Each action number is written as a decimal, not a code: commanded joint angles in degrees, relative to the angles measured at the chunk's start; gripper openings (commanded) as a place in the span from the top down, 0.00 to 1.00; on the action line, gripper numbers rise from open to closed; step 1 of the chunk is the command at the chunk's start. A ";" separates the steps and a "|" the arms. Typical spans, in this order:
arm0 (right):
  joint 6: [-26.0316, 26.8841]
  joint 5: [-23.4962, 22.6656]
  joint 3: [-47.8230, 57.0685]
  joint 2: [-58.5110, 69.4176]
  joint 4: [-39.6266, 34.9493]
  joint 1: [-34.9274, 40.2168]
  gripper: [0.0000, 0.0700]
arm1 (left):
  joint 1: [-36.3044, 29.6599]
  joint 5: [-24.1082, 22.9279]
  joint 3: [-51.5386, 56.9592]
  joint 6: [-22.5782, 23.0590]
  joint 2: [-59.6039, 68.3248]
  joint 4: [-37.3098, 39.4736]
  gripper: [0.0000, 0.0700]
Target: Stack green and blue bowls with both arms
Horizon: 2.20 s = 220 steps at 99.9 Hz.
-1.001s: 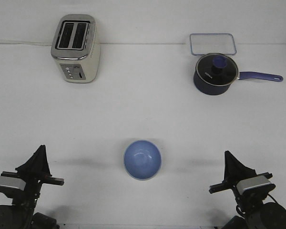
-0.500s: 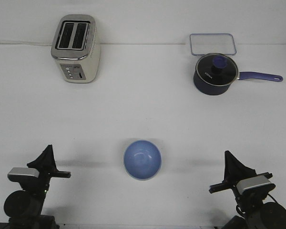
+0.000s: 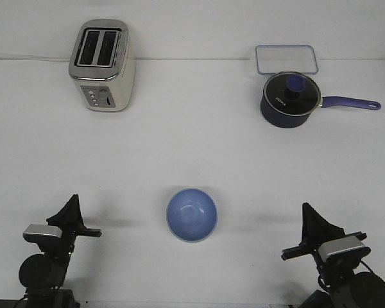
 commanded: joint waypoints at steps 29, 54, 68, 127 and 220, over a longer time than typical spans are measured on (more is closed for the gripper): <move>-0.24 -0.02 0.39 -0.20 0.59 0.42 0.98 | 0.37 0.04 -1.11 0.96 -0.17 0.72 0.98; -0.24 -0.02 0.39 -0.20 0.59 0.42 0.99 | 0.37 0.04 -1.11 0.96 -0.17 0.70 0.98; -0.24 -0.02 0.39 -0.20 0.59 0.42 0.99 | 0.37 0.04 -1.11 0.96 -0.17 0.70 0.98; -9.44 1.36 -1.75 -0.39 3.28 -4.46 0.99 | 0.37 0.04 -1.11 0.96 -0.17 0.70 0.98; -21.31 -22.58 -28.24 -5.79 20.74 -31.52 0.98 | 0.37 0.04 -1.11 0.96 -0.17 0.59 0.98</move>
